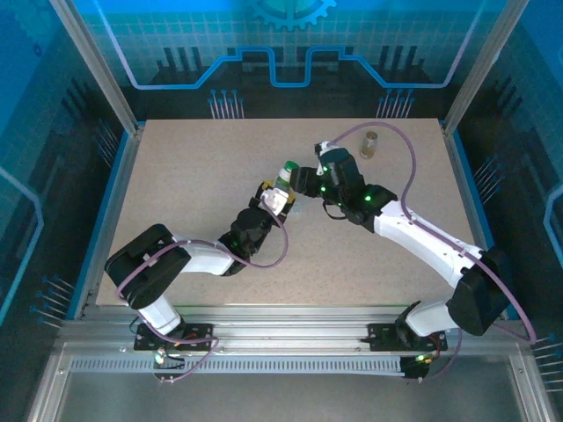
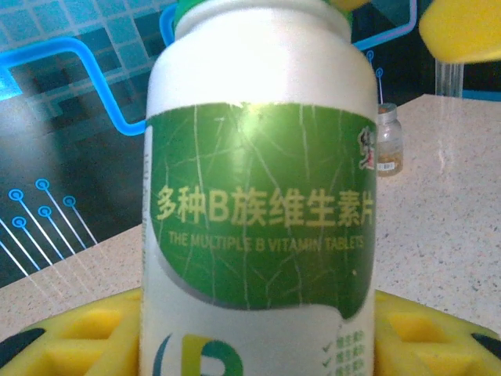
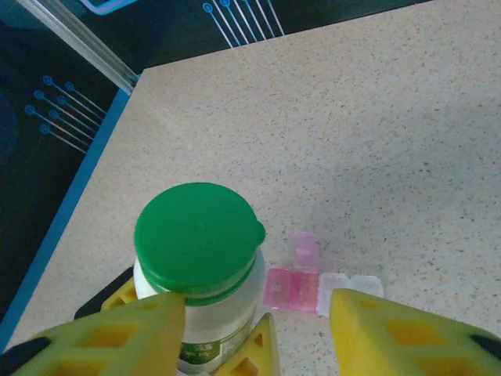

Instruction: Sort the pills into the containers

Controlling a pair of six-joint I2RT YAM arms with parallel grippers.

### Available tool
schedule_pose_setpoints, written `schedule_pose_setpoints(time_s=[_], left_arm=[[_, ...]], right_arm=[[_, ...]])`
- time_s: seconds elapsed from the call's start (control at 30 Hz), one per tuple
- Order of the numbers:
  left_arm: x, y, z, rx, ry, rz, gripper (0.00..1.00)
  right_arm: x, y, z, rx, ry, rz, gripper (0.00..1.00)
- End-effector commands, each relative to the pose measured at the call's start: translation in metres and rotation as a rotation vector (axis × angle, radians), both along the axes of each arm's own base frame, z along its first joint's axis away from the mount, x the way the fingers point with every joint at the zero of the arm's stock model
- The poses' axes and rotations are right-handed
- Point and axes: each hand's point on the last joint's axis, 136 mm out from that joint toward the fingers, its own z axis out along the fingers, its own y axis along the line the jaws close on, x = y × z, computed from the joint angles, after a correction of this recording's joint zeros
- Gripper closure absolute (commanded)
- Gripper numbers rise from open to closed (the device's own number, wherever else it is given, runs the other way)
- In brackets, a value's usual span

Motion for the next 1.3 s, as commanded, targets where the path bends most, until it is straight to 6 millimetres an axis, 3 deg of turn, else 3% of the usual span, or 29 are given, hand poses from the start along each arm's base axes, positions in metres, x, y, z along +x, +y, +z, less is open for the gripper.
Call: schedule_pose_setpoints(time_s=[0.0,0.23,0.53,0.73,0.83,1.0,1.27], left_arm=[[-0.012,-0.017,0.014,-0.055,-0.073,-0.107,1.0],[-0.013,-0.024,0.014,-0.038,-0.069,-0.12,1.0],[-0.013,-0.022,0.016,-0.037,-0.081,-0.113,1.0],[-0.018,-0.027,0.016,-0.042,-0.093,-0.154,1.0],[-0.029,-0.033,0.016,-0.051,-0.115,-0.227,1.0],[-0.046,-0.043,0.01,-0.062,-0.101,-0.336,1.0],[-0.04,-0.047,-0.007,-0.02,-0.014,-0.328,1.0]], right_arm=[[0.001,0.006,0.02,0.127,-0.006,-0.003,0.39],[0.005,0.016,0.018,0.182,0.016,0.004,0.41],[0.006,0.02,0.01,0.171,0.044,-0.001,0.6],[0.007,0.016,0.01,0.15,0.009,-0.008,0.91],[0.01,0.01,0.013,0.134,-0.043,-0.014,1.0],[0.012,-0.004,0.017,0.025,-0.143,-0.02,1.0],[0.007,-0.026,0.031,-0.142,-0.255,-0.047,1.0]])
